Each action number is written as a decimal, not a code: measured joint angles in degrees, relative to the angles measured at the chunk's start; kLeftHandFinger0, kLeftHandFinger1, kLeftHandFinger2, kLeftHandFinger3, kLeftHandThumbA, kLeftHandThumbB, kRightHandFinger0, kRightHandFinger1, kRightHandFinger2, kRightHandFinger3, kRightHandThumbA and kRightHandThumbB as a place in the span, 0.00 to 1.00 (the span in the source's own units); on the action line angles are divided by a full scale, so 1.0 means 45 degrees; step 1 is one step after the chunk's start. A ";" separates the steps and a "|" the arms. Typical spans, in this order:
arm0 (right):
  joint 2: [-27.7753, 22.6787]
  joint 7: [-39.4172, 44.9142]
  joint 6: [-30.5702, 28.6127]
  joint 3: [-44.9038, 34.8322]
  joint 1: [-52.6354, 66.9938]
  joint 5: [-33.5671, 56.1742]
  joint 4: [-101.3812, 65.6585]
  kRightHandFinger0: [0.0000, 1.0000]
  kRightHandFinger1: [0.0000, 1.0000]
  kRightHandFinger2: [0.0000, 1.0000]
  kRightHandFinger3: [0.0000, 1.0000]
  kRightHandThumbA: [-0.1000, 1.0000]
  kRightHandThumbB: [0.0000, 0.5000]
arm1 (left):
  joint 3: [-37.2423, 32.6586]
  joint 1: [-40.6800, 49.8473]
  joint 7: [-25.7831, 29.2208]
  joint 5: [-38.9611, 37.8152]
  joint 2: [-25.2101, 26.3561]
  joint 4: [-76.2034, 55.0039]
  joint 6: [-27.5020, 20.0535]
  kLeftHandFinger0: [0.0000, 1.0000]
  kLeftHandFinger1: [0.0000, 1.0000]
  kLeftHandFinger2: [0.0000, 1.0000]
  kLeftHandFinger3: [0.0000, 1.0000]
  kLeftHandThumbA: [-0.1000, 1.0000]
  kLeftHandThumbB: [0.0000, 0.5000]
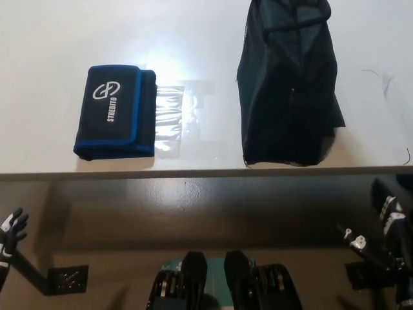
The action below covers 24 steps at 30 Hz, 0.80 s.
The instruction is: Use both hands to pick up the lunch bag on the right hand side and smoothly move it near the note book on the left hand side
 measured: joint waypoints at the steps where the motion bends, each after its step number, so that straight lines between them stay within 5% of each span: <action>1: 0.0004 -0.0003 -0.0098 -0.0046 0.0070 0.0018 -0.0475 1.00 1.00 1.00 1.00 0.99 0.38 | -0.0031 0.0080 -0.0072 0.0014 0.0006 -0.0489 -0.0004 1.00 1.00 1.00 1.00 1.00 0.74; 3: 0.0027 -0.0013 -0.0223 -0.0138 0.0183 0.0049 -0.0981 1.00 1.00 1.00 1.00 0.97 0.32 | -0.0080 0.0188 -0.0166 0.0026 0.0006 -0.1205 0.0020 1.00 1.00 1.00 1.00 1.00 0.80; 6: 0.0079 -0.0018 -0.0476 -0.0261 0.0303 0.0113 -0.1407 1.00 1.00 1.00 1.00 0.97 0.30 | -0.0126 0.0260 -0.0265 0.0027 0.0005 -0.2090 0.0099 1.00 1.00 1.00 1.00 1.00 0.75; 9: 0.0125 -0.0021 -0.0721 -0.0370 0.0338 0.0228 -0.1726 1.00 1.00 1.00 1.00 0.97 0.32 | -0.0184 0.0271 -0.0369 0.0010 0.0004 -0.2872 0.0133 1.00 1.00 1.00 1.00 1.00 0.70; 24: 0.0155 -0.0049 -0.0885 -0.1026 -0.0073 0.0669 -0.3107 1.00 1.00 1.00 1.00 0.98 0.37 | -0.0945 -0.1920 -0.0832 -0.0258 -0.0005 -0.5420 0.0874 1.00 1.00 1.00 1.00 1.00 0.74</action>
